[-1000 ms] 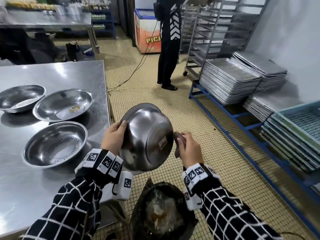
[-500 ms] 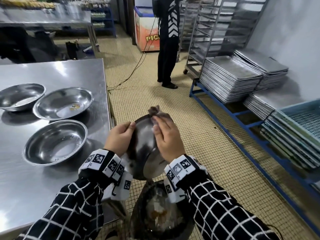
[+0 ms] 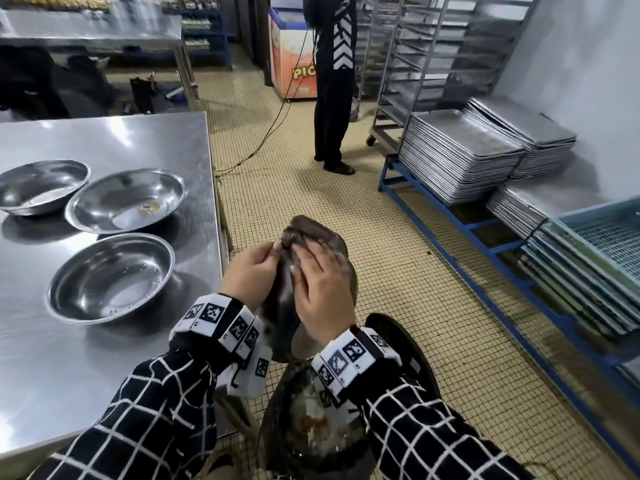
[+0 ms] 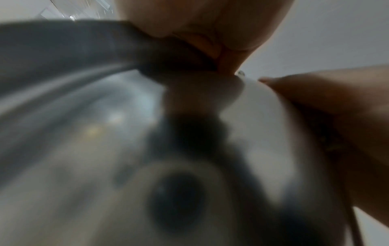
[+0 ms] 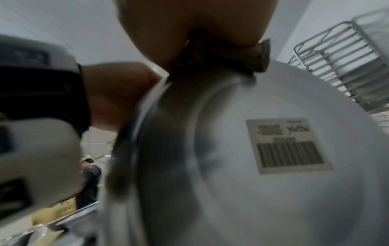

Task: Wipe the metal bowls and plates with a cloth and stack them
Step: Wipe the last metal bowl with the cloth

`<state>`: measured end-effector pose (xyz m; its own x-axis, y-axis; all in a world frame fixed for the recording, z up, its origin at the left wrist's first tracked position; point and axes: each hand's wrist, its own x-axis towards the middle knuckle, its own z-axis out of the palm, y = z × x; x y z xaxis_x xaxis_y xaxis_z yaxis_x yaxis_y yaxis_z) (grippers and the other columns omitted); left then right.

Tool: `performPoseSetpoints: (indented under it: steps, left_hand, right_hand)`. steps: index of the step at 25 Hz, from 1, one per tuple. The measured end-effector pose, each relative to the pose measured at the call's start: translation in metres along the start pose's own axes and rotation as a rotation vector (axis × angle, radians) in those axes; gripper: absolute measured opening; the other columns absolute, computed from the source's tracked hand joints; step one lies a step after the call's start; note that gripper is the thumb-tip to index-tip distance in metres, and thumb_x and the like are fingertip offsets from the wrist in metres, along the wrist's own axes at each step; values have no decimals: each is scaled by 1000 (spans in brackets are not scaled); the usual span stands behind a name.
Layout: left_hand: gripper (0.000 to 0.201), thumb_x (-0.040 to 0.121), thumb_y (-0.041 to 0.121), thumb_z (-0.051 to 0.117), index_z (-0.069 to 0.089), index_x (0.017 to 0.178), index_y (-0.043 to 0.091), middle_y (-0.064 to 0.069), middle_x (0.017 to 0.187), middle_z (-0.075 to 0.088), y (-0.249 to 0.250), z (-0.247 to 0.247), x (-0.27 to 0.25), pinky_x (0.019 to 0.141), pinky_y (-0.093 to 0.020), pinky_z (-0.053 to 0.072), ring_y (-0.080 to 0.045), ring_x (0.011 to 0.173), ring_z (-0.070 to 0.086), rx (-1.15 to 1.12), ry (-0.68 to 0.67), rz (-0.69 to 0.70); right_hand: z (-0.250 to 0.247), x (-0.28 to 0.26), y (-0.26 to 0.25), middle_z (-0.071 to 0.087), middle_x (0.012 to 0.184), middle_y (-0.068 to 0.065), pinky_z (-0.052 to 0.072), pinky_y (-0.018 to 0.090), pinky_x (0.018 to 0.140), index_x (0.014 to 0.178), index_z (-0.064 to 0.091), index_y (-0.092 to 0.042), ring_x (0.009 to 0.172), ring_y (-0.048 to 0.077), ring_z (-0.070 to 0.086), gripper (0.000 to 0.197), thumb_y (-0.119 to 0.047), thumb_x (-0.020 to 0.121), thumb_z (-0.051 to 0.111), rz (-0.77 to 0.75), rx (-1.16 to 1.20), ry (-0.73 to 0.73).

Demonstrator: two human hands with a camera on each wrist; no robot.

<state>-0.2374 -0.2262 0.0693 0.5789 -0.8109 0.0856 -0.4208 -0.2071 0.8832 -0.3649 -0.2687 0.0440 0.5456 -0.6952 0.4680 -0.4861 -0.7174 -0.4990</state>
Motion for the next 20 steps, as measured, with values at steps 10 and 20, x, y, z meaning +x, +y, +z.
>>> performPoseSetpoints:
  steps: [10, 20]
  left_hand:
    - [37, 97, 34, 50, 65, 73, 9, 5, 50, 50, -20, 1, -12, 47, -25, 34, -12, 46, 42, -189, 65, -10]
    - [26, 96, 36, 51, 59, 118, 25, 2, 115, 63, -48, 8, -22, 100, -34, 45, -17, 112, 57, -243, -75, -125]
  right_hand:
    - [-19, 10, 83, 60, 113, 5, 40, 38, 100, 113, 62, -14, 105, 23, 55, 45, -46, 99, 33, 909, 716, -42]
    - [-56, -4, 114, 50, 76, 0, 36, 27, 60, 84, 48, -14, 73, 18, 47, 23, -28, 101, 40, 665, 462, -79]
